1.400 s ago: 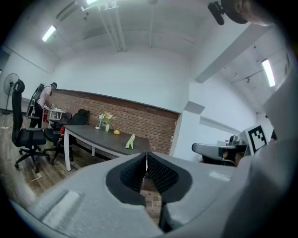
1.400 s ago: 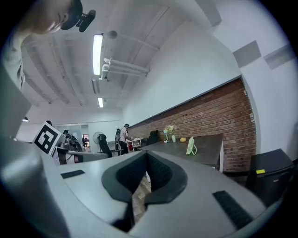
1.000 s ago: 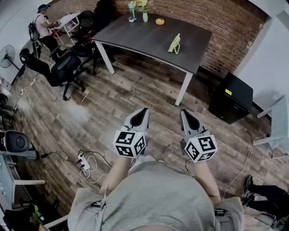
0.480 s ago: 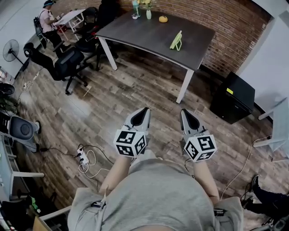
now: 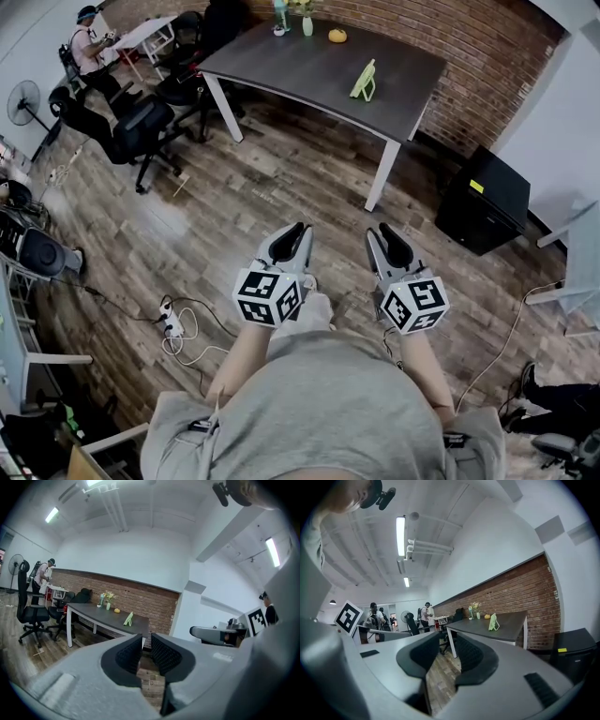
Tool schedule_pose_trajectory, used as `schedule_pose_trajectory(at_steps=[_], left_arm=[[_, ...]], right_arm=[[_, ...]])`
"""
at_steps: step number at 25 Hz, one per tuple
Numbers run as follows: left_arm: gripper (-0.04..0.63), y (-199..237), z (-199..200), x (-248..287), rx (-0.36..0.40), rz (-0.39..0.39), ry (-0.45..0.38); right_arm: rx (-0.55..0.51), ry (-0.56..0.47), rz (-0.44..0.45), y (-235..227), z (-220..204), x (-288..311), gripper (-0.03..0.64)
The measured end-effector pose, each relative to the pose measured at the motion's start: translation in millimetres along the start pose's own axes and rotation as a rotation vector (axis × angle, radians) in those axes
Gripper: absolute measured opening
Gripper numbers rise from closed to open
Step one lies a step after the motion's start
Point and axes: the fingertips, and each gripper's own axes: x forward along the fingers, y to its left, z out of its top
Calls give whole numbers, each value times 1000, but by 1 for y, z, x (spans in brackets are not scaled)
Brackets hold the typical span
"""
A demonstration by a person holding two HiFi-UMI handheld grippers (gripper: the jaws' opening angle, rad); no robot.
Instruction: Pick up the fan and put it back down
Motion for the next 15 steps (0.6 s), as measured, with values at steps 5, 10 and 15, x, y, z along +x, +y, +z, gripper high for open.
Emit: schedule_pose_trajectory(at_steps=[5,10,15], left_arm=[[82,-1,0,13,11,-3,6],[120,1,6,32,17,-16,9],[135,14,7,58,21,-24,12]], right_arm=[[25,1,-1,-13,-2,4,141],[34,10,5,-29,1,19,161],[36,7,-2,-44,1,46,187]])
